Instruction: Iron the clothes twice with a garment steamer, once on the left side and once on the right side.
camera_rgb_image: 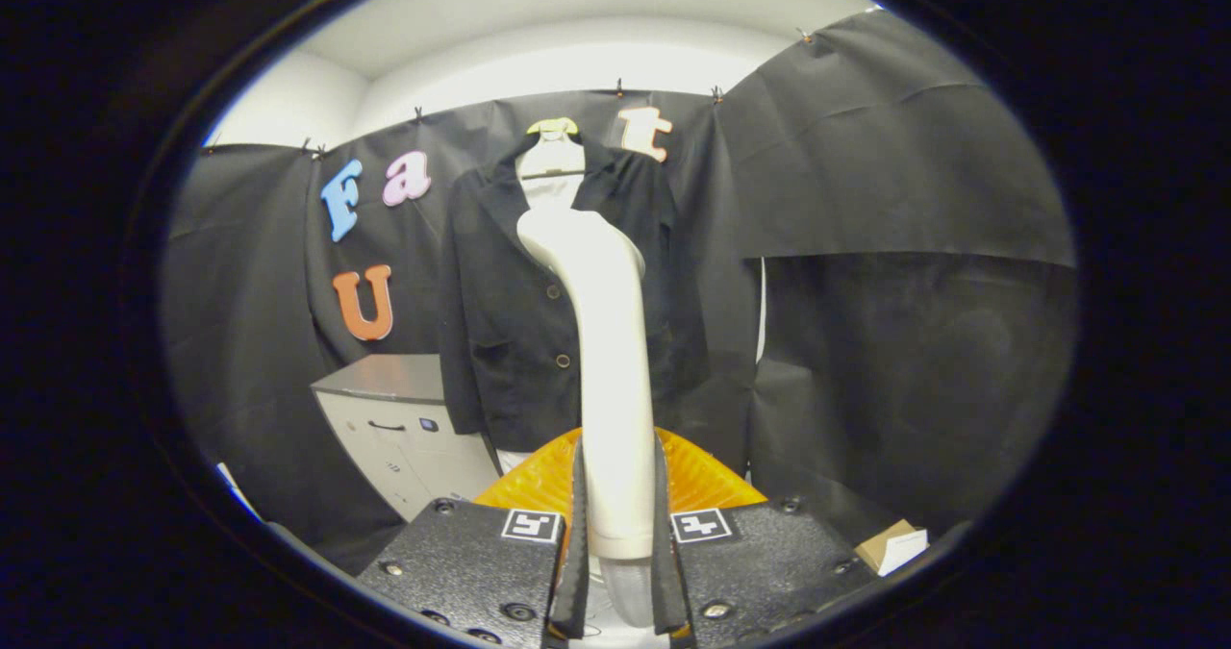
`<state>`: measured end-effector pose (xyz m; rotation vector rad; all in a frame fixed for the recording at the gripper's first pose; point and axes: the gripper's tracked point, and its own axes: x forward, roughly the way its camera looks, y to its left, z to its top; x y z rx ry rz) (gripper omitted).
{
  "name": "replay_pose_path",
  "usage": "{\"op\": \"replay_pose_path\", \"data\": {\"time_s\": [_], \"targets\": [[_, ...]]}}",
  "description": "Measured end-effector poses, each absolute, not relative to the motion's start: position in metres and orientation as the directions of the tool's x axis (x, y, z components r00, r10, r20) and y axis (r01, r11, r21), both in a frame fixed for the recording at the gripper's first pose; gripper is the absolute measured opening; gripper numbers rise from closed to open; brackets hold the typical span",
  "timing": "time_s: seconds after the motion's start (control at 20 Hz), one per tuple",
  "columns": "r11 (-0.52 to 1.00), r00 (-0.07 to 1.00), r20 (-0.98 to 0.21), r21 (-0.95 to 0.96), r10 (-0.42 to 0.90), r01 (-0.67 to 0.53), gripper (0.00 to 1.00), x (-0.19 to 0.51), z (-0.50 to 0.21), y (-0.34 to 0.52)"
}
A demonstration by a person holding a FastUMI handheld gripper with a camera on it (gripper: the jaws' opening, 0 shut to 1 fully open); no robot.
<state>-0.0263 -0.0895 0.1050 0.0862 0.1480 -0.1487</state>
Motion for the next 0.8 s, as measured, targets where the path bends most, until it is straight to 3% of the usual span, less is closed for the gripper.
{"op": "replay_pose_path", "data": {"time_s": [0.5,0.8], "targets": [[0.988,0.984,-0.161,0.128,-0.07,0.091,0.29,-0.103,0.093,-0.138],[0.982,0.975,-0.201,0.14,-0.094,0.124,0.29,-0.114,0.078,-0.145]]}}
